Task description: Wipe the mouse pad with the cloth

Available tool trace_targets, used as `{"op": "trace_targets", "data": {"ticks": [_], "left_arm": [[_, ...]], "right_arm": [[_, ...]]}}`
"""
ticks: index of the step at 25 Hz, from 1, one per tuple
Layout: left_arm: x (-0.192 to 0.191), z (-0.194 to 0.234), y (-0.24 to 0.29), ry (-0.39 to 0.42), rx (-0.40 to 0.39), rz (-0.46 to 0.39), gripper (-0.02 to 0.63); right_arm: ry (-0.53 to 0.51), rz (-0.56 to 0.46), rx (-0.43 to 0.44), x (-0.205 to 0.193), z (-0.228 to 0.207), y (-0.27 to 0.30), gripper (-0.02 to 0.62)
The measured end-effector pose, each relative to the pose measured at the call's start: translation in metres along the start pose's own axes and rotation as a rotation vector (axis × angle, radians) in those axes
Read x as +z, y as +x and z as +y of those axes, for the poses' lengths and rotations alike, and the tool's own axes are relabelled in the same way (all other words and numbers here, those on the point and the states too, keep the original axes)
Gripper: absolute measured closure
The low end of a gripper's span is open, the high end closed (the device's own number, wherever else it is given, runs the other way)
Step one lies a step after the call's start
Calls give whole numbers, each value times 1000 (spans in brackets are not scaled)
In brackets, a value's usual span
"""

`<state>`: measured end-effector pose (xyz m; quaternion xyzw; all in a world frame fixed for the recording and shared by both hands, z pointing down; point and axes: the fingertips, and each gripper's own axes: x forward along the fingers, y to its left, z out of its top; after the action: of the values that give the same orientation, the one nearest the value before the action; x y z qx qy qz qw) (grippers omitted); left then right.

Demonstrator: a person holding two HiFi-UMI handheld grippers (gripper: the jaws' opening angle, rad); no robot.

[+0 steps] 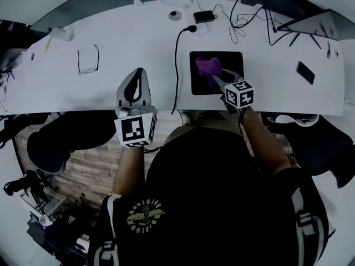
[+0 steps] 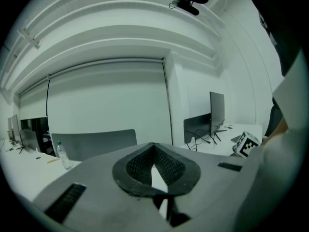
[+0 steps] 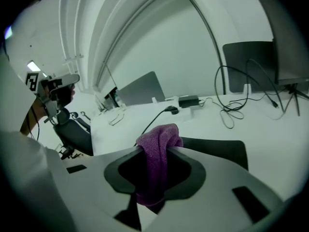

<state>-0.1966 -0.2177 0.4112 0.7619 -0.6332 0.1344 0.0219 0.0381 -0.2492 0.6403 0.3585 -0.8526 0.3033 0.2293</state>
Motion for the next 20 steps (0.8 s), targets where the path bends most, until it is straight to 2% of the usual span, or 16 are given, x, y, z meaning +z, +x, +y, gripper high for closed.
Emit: {"op": "trace_targets", "data": {"ticks": [4,10,15,20], "left_arm": [[-1,2,-6,-3,2,5,604],[4,10,-8,10,1,-3,604],[2,8,-11,14,-3,-2,604],[1,12,-12,13,-3,-5,604]], "right_arm": [[-52,74,74,-20,35,22,504],[-88,179,85,-46,50,55,504],[-100,254,9,-70,28,60,503],[-58,250,-72,-82,-7,39,503]]}}
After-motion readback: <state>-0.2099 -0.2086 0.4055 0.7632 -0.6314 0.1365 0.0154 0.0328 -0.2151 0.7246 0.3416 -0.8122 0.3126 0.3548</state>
